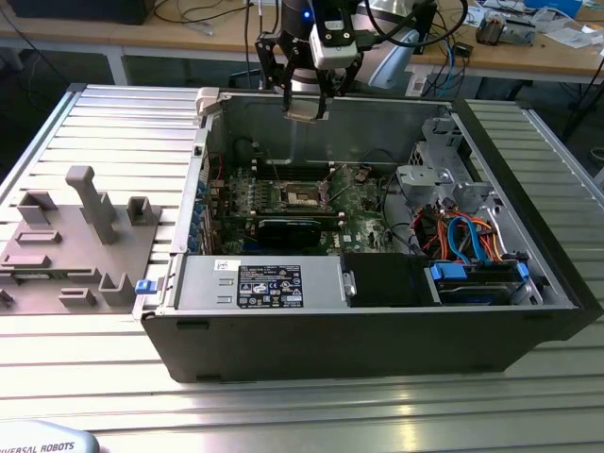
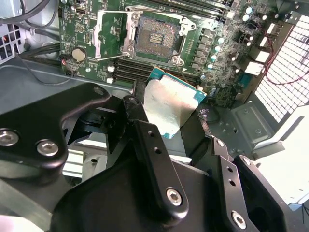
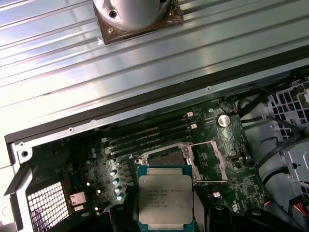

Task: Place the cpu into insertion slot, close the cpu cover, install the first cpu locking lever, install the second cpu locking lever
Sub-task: 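Place the cpu into insertion slot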

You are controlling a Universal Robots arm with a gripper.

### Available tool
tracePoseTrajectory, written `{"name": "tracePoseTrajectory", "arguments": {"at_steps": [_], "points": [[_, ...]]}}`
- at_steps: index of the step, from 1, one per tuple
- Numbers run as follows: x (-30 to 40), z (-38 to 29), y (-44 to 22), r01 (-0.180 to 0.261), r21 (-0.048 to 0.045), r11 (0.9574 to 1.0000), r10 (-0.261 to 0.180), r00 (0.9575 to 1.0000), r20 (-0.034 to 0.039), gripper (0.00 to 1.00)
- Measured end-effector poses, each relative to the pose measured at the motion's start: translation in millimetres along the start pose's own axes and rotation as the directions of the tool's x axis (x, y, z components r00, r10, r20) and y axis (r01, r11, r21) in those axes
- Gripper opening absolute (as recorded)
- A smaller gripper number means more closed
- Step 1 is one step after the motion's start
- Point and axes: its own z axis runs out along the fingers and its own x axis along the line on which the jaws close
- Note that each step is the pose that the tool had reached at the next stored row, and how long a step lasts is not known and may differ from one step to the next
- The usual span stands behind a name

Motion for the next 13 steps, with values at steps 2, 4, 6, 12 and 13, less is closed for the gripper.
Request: {"name": "tracePoseTrajectory", "arguments": {"at_steps": [2, 4, 6, 12, 13], "points": [[0.0, 0.0, 0.0, -0.004, -0.0001, 1.0000, 0.004, 1.0000, 0.0004, 0.54], [0.0, 0.0, 0.0, -0.008, -0.0002, 1.0000, 0.008, 1.0000, 0.0007, 0.54], [0.0, 0.0, 0.0, -0.012, -0.0003, 0.9999, 0.012, 0.9999, 0.0011, 0.54], [0.0, 0.0, 0.0, -0.023, -0.0005, 0.9997, 0.023, 0.9997, 0.0021, 0.54], [0.0, 0.0, 0.0, -0.025, -0.0006, 0.9997, 0.025, 0.9997, 0.0023, 0.54]]}}
